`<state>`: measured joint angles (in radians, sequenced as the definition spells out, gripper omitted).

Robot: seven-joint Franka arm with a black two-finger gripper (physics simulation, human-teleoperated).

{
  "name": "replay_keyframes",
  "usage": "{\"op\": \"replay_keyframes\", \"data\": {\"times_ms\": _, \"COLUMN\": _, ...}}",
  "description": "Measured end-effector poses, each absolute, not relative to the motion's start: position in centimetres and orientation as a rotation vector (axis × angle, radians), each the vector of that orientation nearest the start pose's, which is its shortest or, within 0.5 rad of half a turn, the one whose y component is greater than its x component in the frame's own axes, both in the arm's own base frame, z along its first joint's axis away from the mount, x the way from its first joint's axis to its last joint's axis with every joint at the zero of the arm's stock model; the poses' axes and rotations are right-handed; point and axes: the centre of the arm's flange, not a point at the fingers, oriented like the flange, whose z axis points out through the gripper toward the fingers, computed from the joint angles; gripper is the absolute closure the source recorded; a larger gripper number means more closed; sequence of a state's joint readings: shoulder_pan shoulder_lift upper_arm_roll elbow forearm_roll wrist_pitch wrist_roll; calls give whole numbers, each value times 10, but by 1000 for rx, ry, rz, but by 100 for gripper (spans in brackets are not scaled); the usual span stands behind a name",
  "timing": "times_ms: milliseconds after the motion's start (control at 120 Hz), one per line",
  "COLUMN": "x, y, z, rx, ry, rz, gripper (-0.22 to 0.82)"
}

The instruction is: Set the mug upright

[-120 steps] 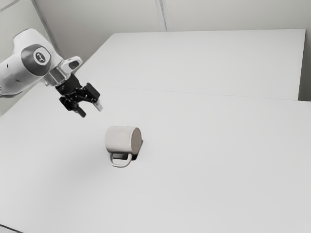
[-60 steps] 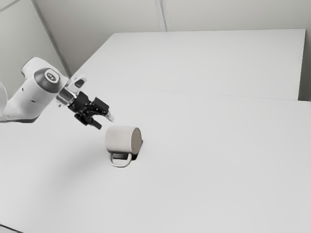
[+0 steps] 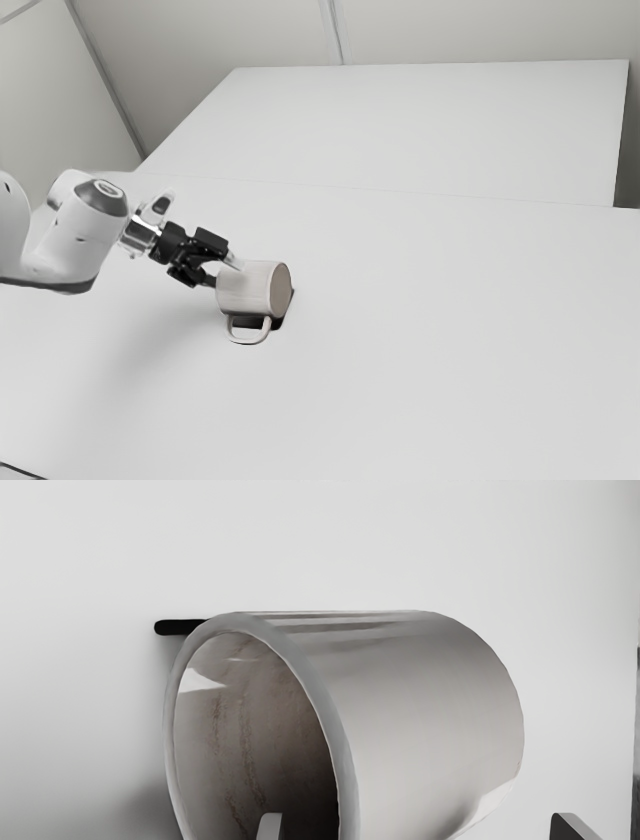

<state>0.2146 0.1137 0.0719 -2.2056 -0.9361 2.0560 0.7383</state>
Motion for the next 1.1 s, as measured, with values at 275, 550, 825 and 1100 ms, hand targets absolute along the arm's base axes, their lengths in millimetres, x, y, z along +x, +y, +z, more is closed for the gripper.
{"op": "replay_keyframes", "data": {"times_ms": 275, "x": 514, "y": 102, "z": 312, "rx": 2231, "ry": 137, "rz": 326, "gripper": 3}}
{"op": "replay_keyframes", "data": {"times_ms": 550, "x": 516, "y": 96, "z": 309, "rx": 2158, "ry": 57, "rz": 428, "gripper": 31}}
{"op": "replay_keyframes", "data": {"times_ms": 825, "x": 518, "y": 89, "z": 314, "rx": 2145, "ry": -44, "rz": 486, "gripper": 65}}
{"op": "replay_keyframes", "data": {"times_ms": 1100, "x": 521, "y": 80, "z": 347, "rx": 2143, "ry": -157, "rz": 577, "gripper": 76}}
